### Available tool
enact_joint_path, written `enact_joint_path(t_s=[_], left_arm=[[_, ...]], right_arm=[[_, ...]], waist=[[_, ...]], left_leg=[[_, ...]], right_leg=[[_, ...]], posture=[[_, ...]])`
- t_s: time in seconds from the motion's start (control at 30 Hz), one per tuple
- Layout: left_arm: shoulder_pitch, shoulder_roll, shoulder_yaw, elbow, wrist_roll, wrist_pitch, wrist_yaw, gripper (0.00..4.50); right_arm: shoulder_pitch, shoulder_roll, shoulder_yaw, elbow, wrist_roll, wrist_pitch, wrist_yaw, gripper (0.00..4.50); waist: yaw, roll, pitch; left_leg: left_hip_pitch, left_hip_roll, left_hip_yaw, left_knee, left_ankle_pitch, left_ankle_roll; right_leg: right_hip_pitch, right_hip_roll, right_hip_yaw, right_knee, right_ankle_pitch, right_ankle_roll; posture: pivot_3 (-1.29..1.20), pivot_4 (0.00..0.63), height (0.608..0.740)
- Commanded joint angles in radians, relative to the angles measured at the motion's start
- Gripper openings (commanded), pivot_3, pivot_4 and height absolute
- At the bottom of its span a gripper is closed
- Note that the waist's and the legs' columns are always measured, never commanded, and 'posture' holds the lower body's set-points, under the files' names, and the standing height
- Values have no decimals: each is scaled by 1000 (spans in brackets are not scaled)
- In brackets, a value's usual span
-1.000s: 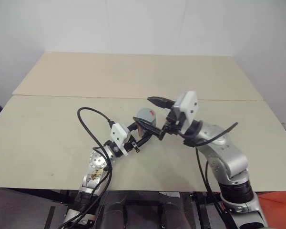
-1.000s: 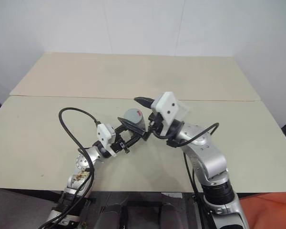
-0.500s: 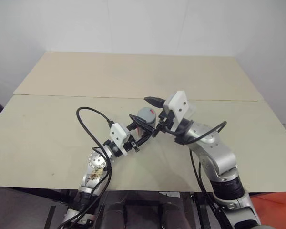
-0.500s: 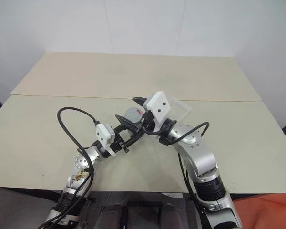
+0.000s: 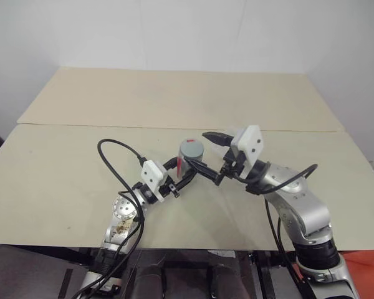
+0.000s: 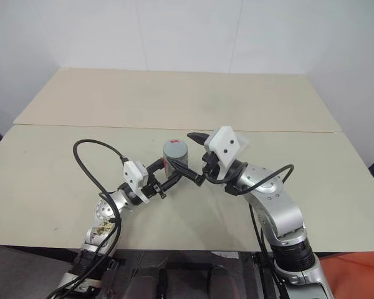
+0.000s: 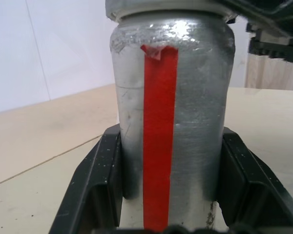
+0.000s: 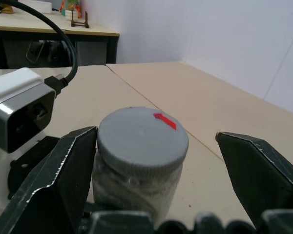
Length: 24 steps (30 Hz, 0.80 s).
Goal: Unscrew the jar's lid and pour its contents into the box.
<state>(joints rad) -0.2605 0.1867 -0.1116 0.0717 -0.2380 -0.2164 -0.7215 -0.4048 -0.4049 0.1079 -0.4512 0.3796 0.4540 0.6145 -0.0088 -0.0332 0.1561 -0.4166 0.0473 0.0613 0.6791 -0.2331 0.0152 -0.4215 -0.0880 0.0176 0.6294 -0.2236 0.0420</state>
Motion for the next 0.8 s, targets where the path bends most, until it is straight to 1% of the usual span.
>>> enact_joint_path(t_s=[0.03,0.23,0.43,0.5,0.7,0.8], left_arm=[[-13,2,14,-6,-17,-39,-8,2123],[-14,3,19,-2,-16,-43,-10,2123],[-15,-1,11,-1,-8,-56,-9,2123],[-19,-5,7,3,-2,-67,-7,2123],[-33,-20,9,18,8,-99,11,2123],[-33,-23,9,15,9,-106,18,2123]], right_arm=[[15,-24,-47,-60,36,-14,24,4439],[37,-47,-61,-67,44,-15,27,4439],[19,-56,-54,-120,112,7,70,4439],[-6,-28,-31,-119,109,19,44,4439],[-117,101,63,-17,-14,31,-99,4439],[-139,132,93,16,-53,16,-117,4439]], waist=[[0,0,0],[0,0,0],[0,0,0],[-1,0,0],[-4,0,0],[0,0,0]], left_leg=[[0,0,0,0,0,0],[0,0,0,0,0,0],[0,0,0,0,0,0],[0,0,0,0,0,0],[0,0,-1,0,0,0],[0,0,0,0,0,0]], right_leg=[[0,0,0,0,0,0],[0,0,0,0,0,0],[0,0,0,0,0,0],[0,0,0,0,0,0],[0,1,0,1,0,0],[0,0,0,0,0,0]], posture=[[0,150,740],[0,150,740],[0,150,740],[0,150,740],[0,150,740],[0,150,740]])
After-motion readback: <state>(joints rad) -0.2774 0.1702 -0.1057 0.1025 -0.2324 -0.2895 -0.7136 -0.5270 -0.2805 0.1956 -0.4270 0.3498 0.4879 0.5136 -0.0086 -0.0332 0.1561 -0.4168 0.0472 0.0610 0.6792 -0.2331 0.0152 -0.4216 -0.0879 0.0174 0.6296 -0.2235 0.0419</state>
